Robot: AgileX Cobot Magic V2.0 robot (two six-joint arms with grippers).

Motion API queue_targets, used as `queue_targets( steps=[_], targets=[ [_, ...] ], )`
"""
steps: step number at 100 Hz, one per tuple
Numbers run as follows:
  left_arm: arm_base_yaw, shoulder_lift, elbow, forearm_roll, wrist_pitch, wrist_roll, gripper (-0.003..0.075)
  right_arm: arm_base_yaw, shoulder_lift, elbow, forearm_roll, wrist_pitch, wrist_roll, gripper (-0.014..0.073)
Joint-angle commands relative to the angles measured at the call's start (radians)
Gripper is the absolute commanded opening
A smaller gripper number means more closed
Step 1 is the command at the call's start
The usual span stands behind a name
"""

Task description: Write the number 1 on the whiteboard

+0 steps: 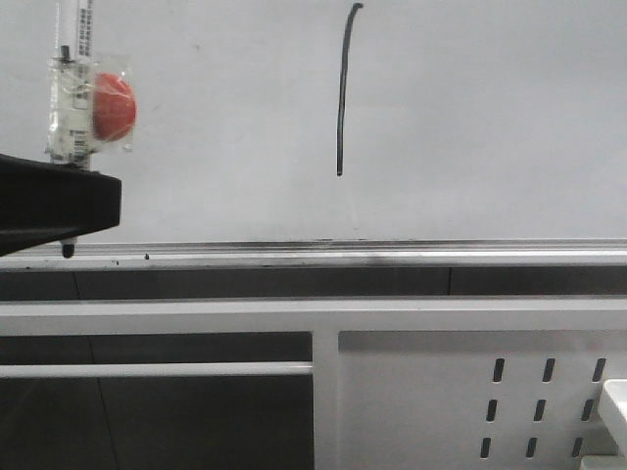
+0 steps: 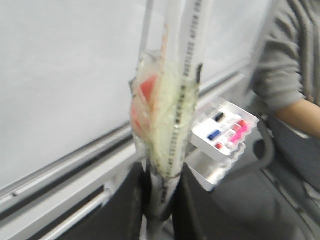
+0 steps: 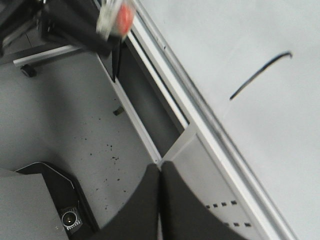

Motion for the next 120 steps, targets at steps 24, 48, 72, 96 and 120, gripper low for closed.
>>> queue_targets(
  steps=[24,48,72,96,120],
  targets=[
    [-0.212,0.055,-0.014,-0.499,-0.043,0.285,-0.002,-0.005,-0.094,0.106,-0.018,-0.141,0.031,-0.0069],
    [-0.353,0.175,-0.014,-0.833,-0.208,0.414,-0.002,-0.005,-0.094,0.114,-0.018,-0.139,0.031,-0.0069],
    [-0.355,0.341,-0.014,-0.847,-0.407,0.406,-0.002,-0.005,-0.094,0.114,-0.022,-0.139,0.031,-0.0069],
    [-0.355,0.451,-0.057,-0.796,-0.485,0.344,-0.002,-0.005,-0.094,0.115,-0.032,-0.139,0.031,-0.0069],
    [-0.341,0.458,-0.117,-0.821,-0.465,0.344,-0.002,-0.005,-0.094,0.115,-0.052,-0.143,0.031,-0.0069]
  ],
)
